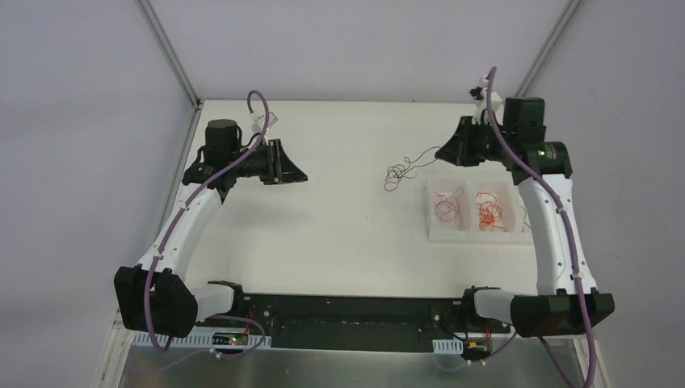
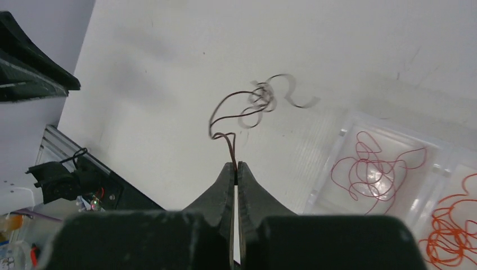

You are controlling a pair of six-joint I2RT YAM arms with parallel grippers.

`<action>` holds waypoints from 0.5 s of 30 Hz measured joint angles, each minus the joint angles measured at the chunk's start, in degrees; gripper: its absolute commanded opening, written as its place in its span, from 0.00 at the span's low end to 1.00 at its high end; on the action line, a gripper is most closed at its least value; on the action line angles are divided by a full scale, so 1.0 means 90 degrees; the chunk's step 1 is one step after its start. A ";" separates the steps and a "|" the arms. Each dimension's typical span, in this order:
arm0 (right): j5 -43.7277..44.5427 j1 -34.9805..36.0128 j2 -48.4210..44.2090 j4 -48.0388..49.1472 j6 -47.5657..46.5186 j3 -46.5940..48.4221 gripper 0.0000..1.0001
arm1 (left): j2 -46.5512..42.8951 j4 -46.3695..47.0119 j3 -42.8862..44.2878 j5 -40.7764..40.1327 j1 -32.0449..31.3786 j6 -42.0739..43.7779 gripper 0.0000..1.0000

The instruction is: Untangle the cables

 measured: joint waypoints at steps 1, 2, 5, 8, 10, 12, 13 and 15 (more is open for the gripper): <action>-0.0051 -0.0109 -0.0078 -0.0053 0.0002 0.0155 0.00 | -0.0039 0.0002 0.0027 0.0002 -0.0083 0.0012 0.50; -0.0095 -0.0277 -0.0151 -0.0136 0.0002 0.0369 0.00 | -0.0080 0.0000 0.0044 -0.0005 -0.0100 -0.0010 0.55; -0.0204 -0.0916 -0.0284 -0.0449 -0.0027 0.1103 0.00 | -0.0121 -0.0010 0.0053 -0.0090 -0.0049 -0.0015 0.63; -0.0209 -0.1481 -0.0294 -0.0884 -0.0153 0.1848 0.00 | -0.0121 -0.0053 0.0053 -0.0172 -0.0036 -0.0019 0.81; -0.0160 -0.1751 -0.0287 -0.1214 -0.0274 0.2263 0.00 | -0.0121 -0.0068 0.0053 -0.0194 -0.0036 0.0000 0.90; -0.0083 -0.1982 -0.0245 -0.1547 -0.0403 0.2601 0.00 | -0.0121 -0.0104 0.0053 -0.0204 -0.0036 -0.0012 0.99; -0.0022 -0.2149 -0.0202 -0.1736 -0.0486 0.2795 0.00 | -0.0121 -0.0112 0.0053 -0.0209 -0.0036 -0.0007 0.99; 0.0117 -0.2511 -0.0114 -0.2016 -0.0634 0.3031 0.00 | -0.0121 -0.0112 0.0039 -0.0219 -0.0036 -0.0002 0.99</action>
